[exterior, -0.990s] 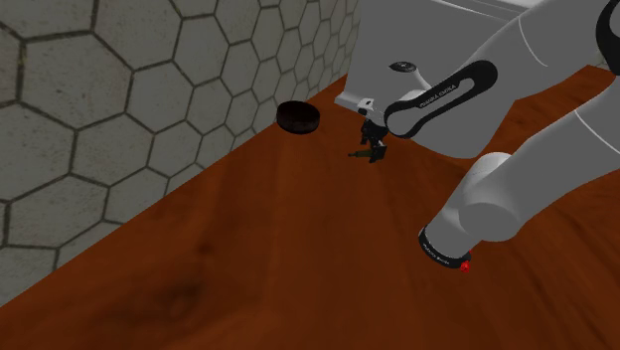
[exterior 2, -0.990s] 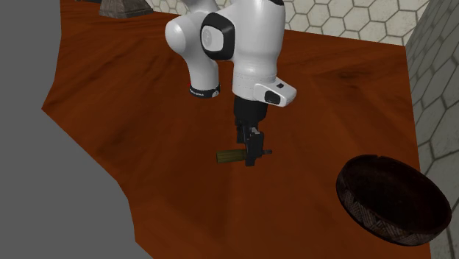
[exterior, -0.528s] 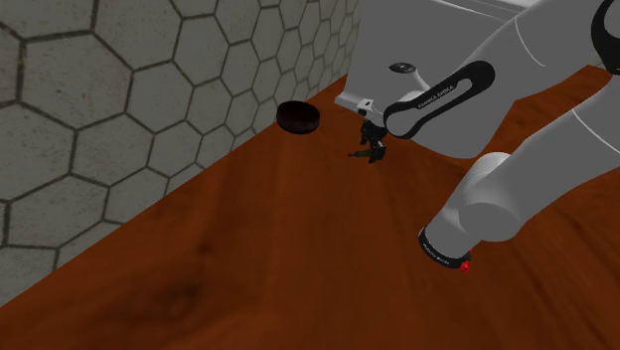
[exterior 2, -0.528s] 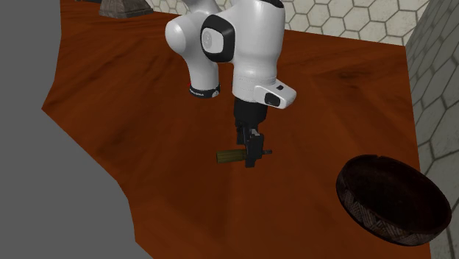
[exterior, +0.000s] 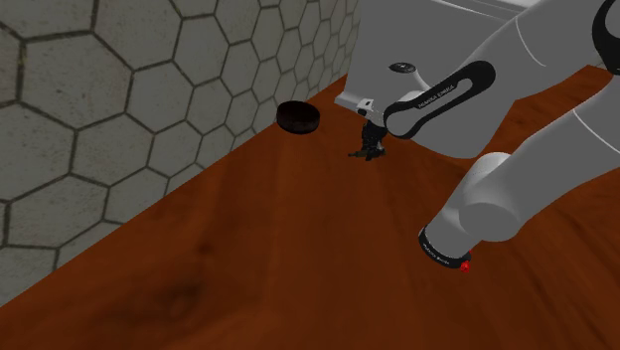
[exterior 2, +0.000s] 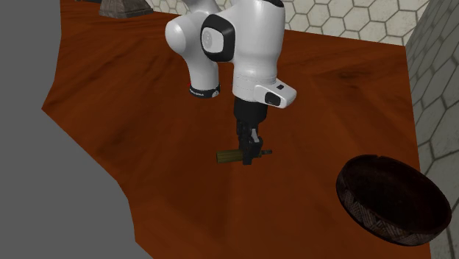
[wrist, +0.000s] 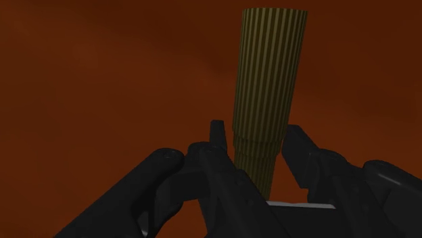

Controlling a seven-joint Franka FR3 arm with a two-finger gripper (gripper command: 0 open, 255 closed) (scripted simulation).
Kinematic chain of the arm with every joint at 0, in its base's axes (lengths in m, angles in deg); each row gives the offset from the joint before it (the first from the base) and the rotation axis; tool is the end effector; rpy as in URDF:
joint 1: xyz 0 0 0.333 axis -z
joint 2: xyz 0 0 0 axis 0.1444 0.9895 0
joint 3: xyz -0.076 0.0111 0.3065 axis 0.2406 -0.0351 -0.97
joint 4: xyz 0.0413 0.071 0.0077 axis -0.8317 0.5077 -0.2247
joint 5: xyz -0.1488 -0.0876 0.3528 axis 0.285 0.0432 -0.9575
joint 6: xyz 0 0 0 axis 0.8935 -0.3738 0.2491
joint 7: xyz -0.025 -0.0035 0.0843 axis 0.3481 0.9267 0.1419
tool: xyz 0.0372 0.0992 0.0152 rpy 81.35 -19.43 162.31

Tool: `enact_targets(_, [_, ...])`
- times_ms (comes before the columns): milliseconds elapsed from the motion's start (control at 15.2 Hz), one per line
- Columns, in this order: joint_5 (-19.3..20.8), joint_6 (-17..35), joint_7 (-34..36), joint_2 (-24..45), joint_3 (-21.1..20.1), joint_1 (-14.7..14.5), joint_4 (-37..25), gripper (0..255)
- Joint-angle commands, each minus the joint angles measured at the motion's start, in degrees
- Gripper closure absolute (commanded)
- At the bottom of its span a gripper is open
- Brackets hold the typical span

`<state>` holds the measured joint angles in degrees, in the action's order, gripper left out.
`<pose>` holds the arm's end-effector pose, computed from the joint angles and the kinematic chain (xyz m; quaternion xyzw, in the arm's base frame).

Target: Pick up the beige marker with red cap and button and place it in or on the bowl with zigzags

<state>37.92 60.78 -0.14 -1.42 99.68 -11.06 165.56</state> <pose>0.3412 -0.1627 0.2806 0.8951 0.4394 -0.0086 0.0756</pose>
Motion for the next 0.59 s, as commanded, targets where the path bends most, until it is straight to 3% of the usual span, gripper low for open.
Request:
enact_targets(0, [0.07,0.23,0.00,0.30,0.13,0.07,0.01,255])
enact_targets(132, [0.03,0.10,0.08,0.22,0.03,0.03,-0.02,255])
enact_targets(528, [-0.33,-6.82,-0.46,-5.62,-1.29,0.38,-1.18,255])
